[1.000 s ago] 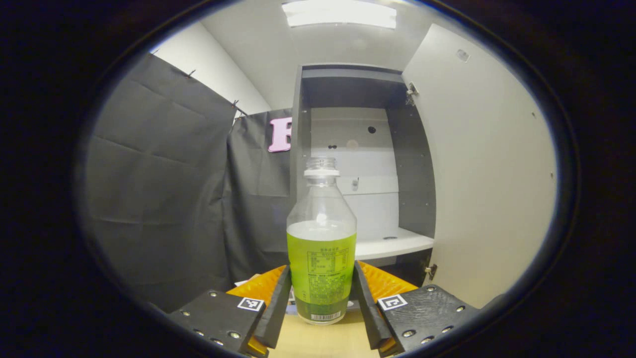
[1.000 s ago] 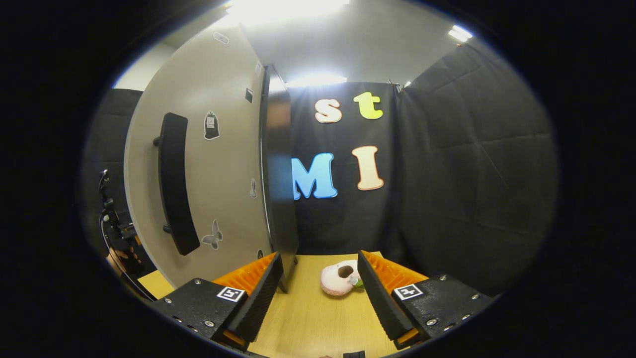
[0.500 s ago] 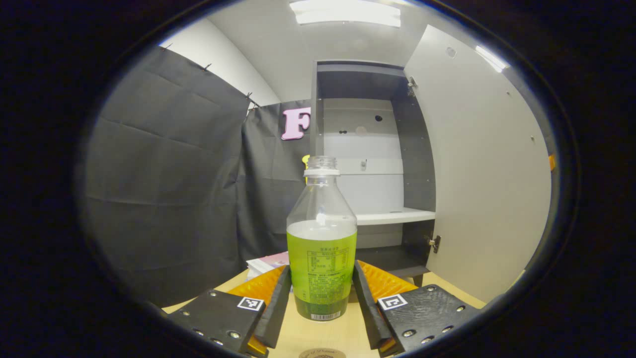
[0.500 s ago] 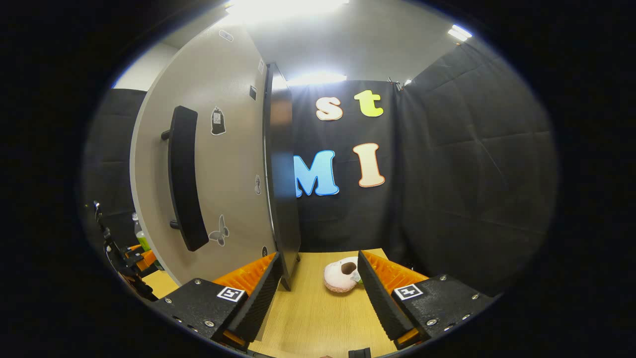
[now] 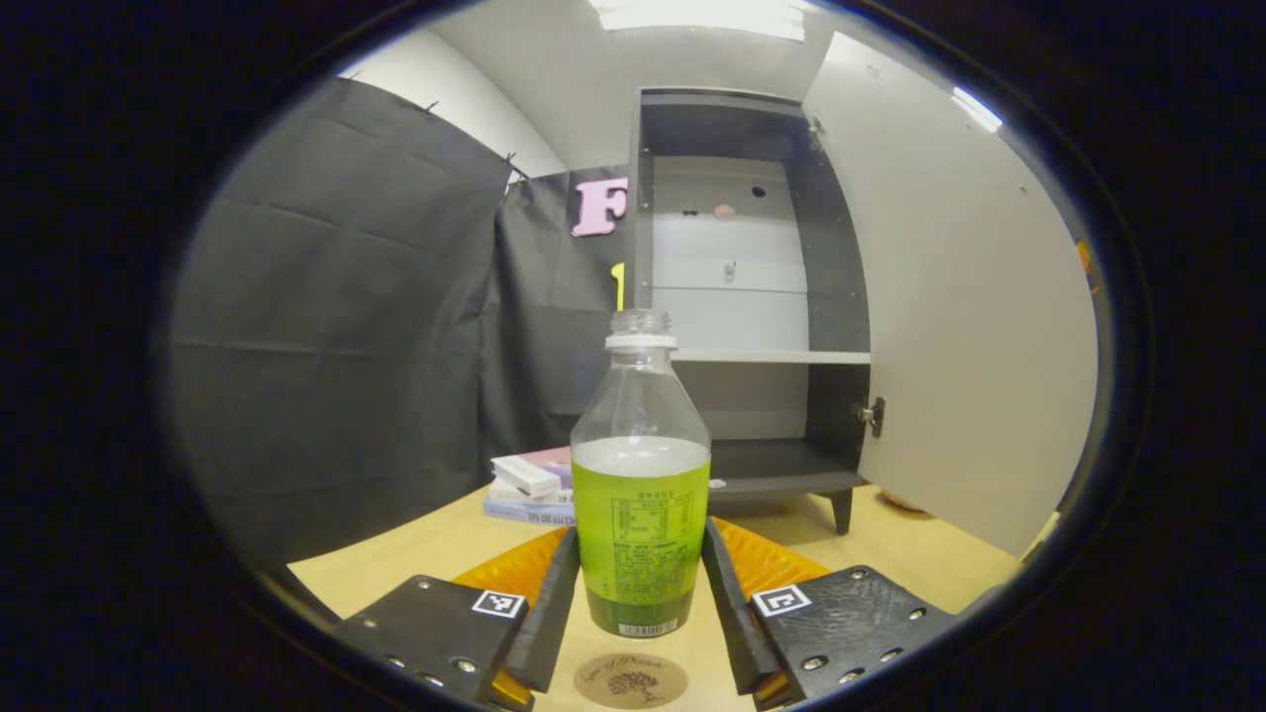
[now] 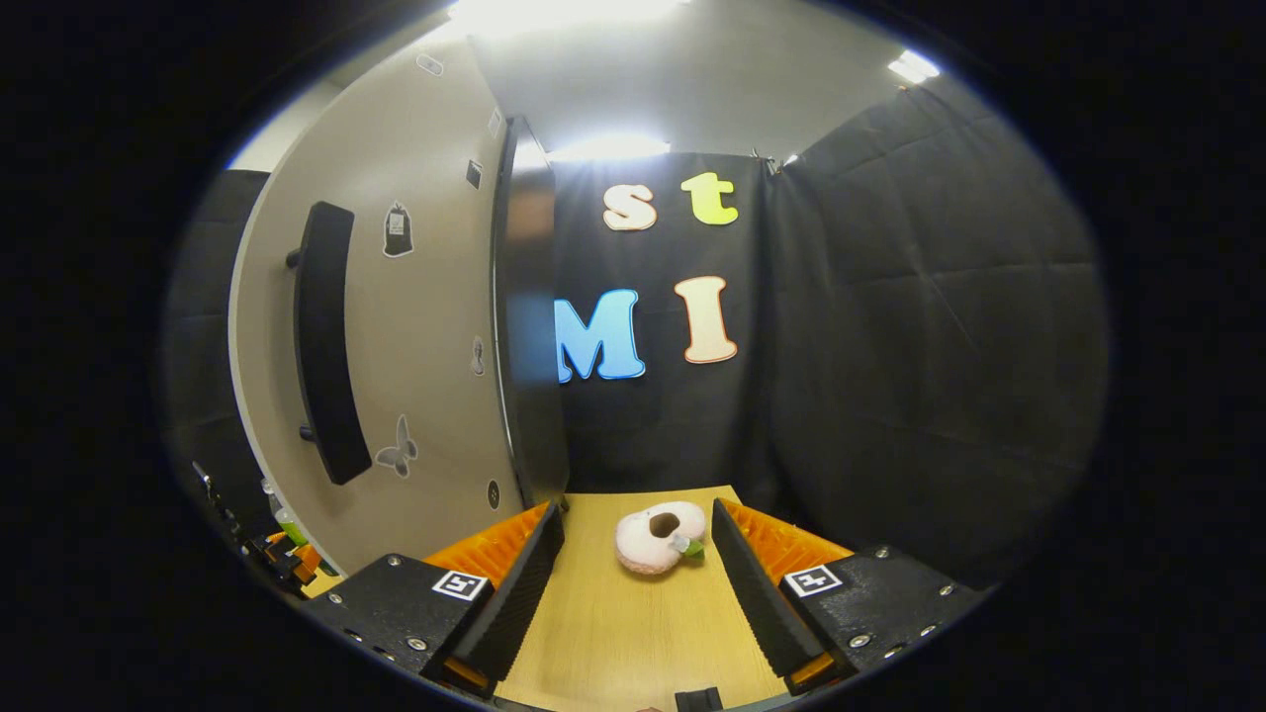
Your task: Open the cabinet door with the right hand, grasp the bottle in the cabinet with the left hand and place it on the coaster, then close the cabinet door with the right hand.
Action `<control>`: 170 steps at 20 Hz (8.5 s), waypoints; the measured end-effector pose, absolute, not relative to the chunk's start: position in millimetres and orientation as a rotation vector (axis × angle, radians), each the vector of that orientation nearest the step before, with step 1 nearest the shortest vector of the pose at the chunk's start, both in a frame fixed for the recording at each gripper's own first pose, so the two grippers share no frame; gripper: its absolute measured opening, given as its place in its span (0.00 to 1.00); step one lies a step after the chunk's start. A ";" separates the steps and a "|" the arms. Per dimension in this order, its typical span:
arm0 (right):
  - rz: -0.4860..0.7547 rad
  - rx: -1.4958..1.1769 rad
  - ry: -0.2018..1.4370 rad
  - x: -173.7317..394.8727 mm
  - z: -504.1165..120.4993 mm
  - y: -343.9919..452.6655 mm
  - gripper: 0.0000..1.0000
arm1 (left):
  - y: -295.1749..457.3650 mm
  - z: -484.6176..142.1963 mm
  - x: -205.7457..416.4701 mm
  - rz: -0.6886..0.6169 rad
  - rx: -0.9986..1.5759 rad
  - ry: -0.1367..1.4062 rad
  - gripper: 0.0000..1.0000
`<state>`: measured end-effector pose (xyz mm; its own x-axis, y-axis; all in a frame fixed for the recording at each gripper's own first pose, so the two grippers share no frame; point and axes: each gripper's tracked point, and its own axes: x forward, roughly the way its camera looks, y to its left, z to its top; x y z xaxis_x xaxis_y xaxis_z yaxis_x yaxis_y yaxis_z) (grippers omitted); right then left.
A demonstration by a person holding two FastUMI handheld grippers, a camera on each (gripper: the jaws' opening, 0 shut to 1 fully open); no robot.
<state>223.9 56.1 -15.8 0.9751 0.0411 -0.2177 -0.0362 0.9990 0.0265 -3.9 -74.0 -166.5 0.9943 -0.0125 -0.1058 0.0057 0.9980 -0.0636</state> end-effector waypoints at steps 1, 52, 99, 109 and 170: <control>0.040 0.025 0.227 225.1 -18.2 57.3 0.93 | -75.7 -175.7 -3.2 -0.005 -0.054 0.118 0.72; -0.101 -0.038 0.046 199.6 85.5 121.3 0.92 | 78.7 -2.9 -33.6 0.132 -0.025 0.022 0.89; 0.167 -0.014 0.076 245.2 65.2 387.3 0.93 | 269.6 -60.5 -52.7 0.180 -0.013 0.113 0.89; 0.179 -0.018 0.086 226.3 54.2 360.4 0.93 | 205.2 -18.2 -16.9 0.067 -0.047 0.067 0.89; 0.051 0.039 0.090 202.9 24.4 167.4 0.93 | 24.2 87.6 18.3 -0.009 0.002 -0.010 0.92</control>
